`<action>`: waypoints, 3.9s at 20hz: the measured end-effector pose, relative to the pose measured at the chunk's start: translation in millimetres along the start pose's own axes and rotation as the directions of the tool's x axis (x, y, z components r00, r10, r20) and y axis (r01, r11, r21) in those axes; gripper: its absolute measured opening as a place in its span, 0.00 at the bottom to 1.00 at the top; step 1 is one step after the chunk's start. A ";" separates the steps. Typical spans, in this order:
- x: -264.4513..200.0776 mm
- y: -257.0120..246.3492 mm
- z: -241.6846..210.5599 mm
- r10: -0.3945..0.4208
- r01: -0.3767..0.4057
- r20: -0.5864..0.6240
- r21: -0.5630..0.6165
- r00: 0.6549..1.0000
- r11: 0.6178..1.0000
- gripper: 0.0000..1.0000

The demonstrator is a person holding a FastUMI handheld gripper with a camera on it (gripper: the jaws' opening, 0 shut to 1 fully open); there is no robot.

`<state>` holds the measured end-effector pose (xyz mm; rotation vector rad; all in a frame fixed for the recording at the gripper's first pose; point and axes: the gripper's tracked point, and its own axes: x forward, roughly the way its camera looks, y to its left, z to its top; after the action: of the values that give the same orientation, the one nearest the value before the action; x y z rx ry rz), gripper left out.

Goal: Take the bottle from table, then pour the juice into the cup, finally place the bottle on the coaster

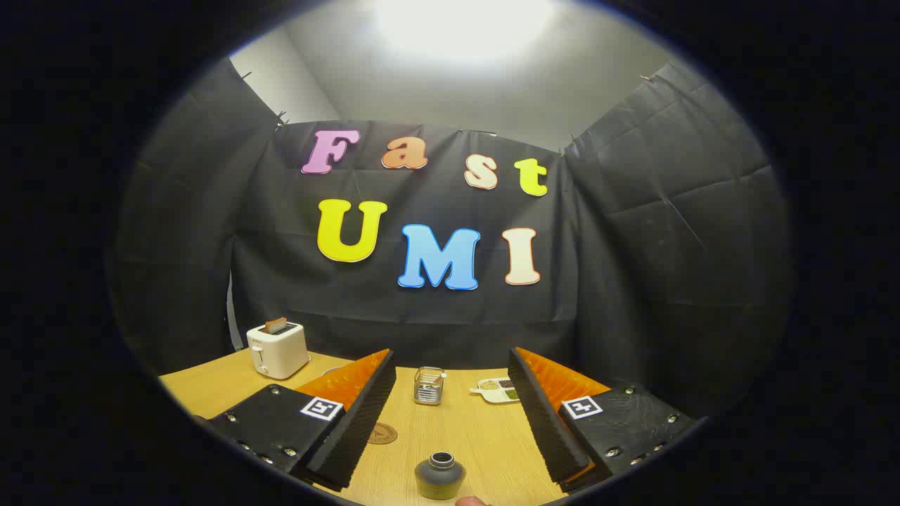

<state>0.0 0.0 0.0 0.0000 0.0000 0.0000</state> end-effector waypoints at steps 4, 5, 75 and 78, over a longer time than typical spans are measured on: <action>3.6 -7.4 -1.5 -0.020 0.020 0.010 -0.006 1.000 1.000 0.98; 4.0 -6.3 -3.0 -0.018 0.018 0.011 -0.007 1.000 1.000 0.98; 22.4 64.4 -222.8 0.229 -0.333 -0.448 -0.168 0.864 0.928 0.75; 27.3 72.4 -216.2 0.210 -0.360 -0.455 -0.274 0.865 0.892 0.75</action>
<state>27.3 72.4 -216.2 -0.3615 0.4308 0.3052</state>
